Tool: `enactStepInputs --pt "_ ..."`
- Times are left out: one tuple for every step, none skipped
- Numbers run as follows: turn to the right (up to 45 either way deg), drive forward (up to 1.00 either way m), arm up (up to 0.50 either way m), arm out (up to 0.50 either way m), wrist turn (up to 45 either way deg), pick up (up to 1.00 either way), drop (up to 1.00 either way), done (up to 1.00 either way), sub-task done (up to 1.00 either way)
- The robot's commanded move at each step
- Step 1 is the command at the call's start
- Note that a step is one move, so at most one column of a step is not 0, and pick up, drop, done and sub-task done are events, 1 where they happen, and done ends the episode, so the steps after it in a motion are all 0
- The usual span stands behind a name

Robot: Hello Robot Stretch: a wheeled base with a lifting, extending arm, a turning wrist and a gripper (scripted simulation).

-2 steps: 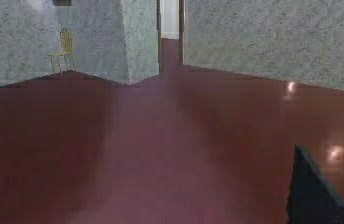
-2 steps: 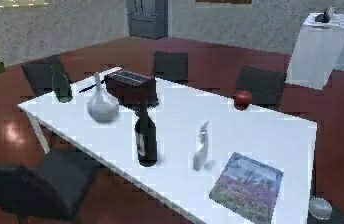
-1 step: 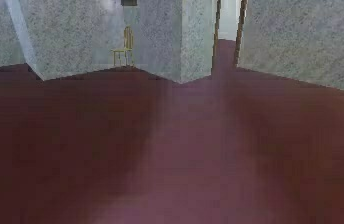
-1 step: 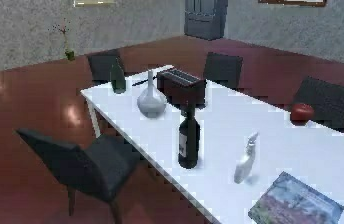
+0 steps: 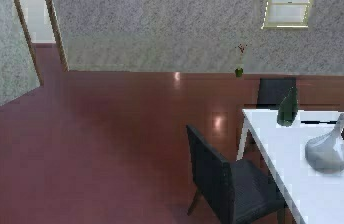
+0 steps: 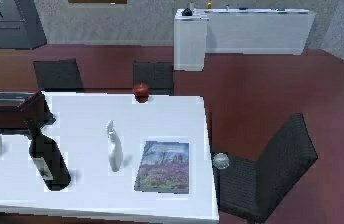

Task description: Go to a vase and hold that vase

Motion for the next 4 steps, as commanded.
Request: enactStepInputs --pt "18.0 0.00 0.00 0.00 0.0 0.00 0.00 0.00 0.00" --pt "0.0 0.35 0.00 0.00 0.0 0.00 0.00 0.00 0.00" --pt "-45.0 0.00 0.00 0.00 0.0 0.00 0.00 0.00 0.00" --pt "-9.0 0.00 0.00 0.00 0.0 0.00 0.00 0.00 0.00"
